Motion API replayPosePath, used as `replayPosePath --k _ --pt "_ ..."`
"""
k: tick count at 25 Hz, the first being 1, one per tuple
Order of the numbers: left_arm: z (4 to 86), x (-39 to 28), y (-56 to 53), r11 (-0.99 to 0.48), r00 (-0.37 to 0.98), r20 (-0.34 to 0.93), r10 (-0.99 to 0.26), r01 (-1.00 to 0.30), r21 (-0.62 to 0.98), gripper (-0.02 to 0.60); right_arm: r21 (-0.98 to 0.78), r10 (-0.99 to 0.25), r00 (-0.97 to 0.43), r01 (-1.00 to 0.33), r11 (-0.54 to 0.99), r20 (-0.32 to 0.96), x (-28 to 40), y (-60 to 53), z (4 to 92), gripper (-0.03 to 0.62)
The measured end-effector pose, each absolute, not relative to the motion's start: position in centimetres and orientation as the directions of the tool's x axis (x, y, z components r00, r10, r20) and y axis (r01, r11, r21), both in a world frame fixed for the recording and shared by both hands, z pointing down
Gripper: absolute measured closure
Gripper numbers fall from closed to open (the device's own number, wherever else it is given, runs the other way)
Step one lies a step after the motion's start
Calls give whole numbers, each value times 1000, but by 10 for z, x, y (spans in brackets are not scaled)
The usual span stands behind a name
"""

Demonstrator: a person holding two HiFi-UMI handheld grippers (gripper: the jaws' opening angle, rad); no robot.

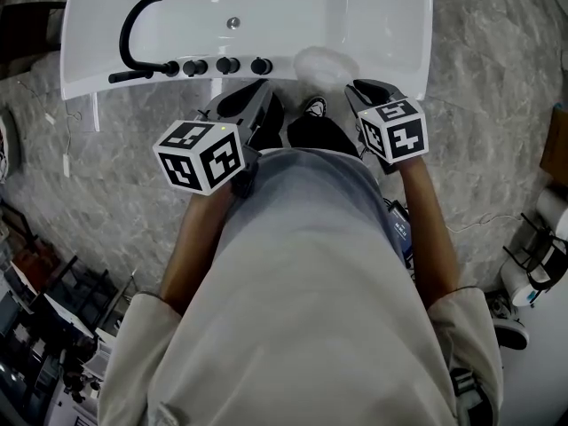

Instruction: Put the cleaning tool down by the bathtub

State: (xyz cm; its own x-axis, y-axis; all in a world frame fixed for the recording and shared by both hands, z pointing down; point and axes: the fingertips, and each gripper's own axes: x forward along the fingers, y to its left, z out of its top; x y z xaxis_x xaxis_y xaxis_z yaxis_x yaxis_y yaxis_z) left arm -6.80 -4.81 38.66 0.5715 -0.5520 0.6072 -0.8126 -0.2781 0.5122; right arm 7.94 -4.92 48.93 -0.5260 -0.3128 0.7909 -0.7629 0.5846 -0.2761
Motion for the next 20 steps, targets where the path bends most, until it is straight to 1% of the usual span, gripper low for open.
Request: replayPosePath --k 4,13,20 --pt "385 -67 -51 -301 557 614 -560 -827 475 578 -291 -332 -543 -765 575 772 81 -51 477 542" --pt "384 -71 -55 -292 553 600 -579 -827 481 578 -299 -344 -557 -761 576 756 87 -48 463 551" --pt "376 -69 -54 -293 557 587 -588 -823 487 578 -328 -398 -586 -768 551 706 92 -53 432 557"
